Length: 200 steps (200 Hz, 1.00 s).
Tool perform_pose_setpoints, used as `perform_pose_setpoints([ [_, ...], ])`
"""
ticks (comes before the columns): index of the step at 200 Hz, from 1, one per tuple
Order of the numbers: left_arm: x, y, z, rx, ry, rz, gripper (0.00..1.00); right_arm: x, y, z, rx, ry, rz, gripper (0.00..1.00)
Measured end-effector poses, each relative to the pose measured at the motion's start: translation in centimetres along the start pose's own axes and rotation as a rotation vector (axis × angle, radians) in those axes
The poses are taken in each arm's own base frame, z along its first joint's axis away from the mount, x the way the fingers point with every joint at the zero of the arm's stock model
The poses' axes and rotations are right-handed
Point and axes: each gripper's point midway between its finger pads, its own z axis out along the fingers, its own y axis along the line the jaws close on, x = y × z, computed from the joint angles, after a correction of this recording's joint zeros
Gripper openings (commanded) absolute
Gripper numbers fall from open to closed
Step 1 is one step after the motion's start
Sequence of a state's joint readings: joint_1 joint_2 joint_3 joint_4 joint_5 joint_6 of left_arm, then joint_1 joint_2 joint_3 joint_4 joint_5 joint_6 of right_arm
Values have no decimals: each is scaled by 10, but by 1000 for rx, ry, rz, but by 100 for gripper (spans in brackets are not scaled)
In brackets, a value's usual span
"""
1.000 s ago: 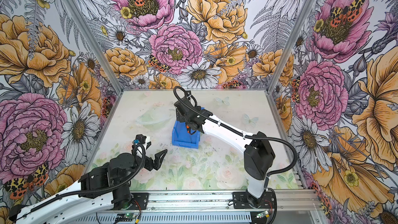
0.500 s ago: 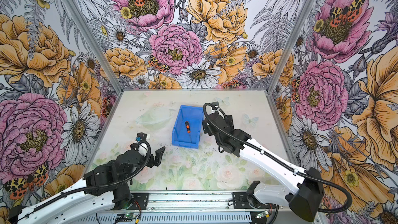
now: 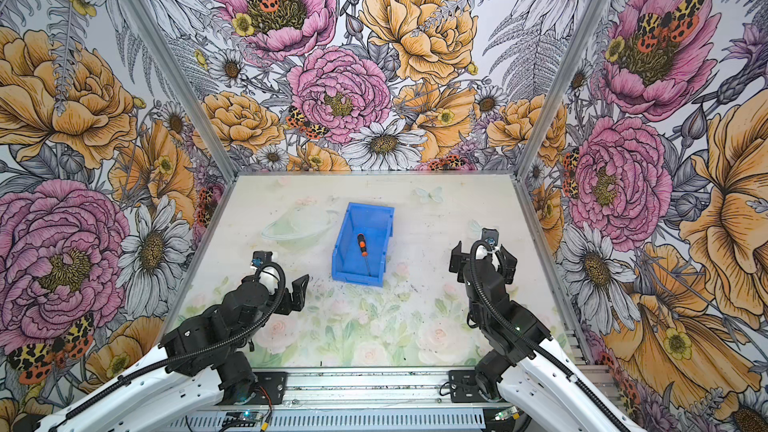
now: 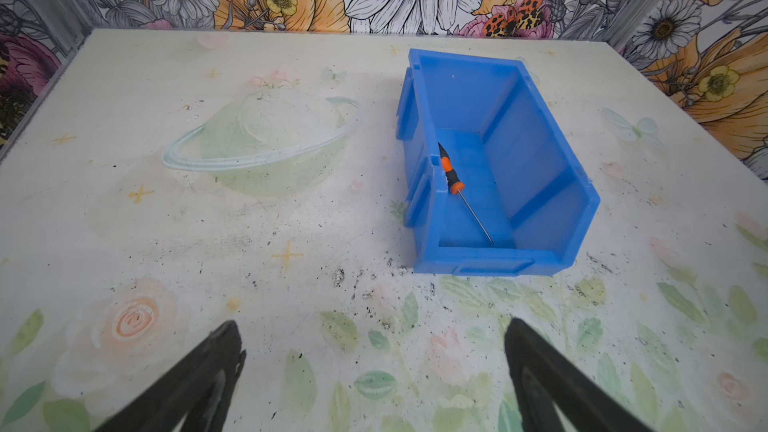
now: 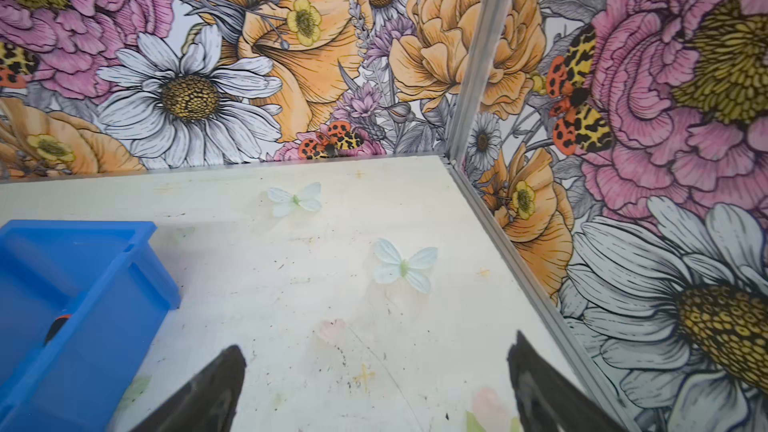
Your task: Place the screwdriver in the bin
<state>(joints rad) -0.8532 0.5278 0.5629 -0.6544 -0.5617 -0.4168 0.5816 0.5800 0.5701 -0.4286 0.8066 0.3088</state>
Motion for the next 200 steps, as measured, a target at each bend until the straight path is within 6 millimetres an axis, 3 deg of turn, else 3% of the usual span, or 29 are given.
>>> perform_pose_setpoints([
  [29,-3,25,11,-106,9,-29,99,29,-14,16,72,50,-52,100],
  [74,-21,58,31,-198,-52,-28,99,52,-27,42,121,98,-72,99],
  [114,-24,83,42,-265,-94,29,99,81,-35,58,123,106,-58,99],
  [159,2,115,65,-341,-63,26,99,94,-28,71,73,71,-20,99],
  [200,23,127,89,-350,-24,24,99,96,-18,92,37,70,-37,99],
])
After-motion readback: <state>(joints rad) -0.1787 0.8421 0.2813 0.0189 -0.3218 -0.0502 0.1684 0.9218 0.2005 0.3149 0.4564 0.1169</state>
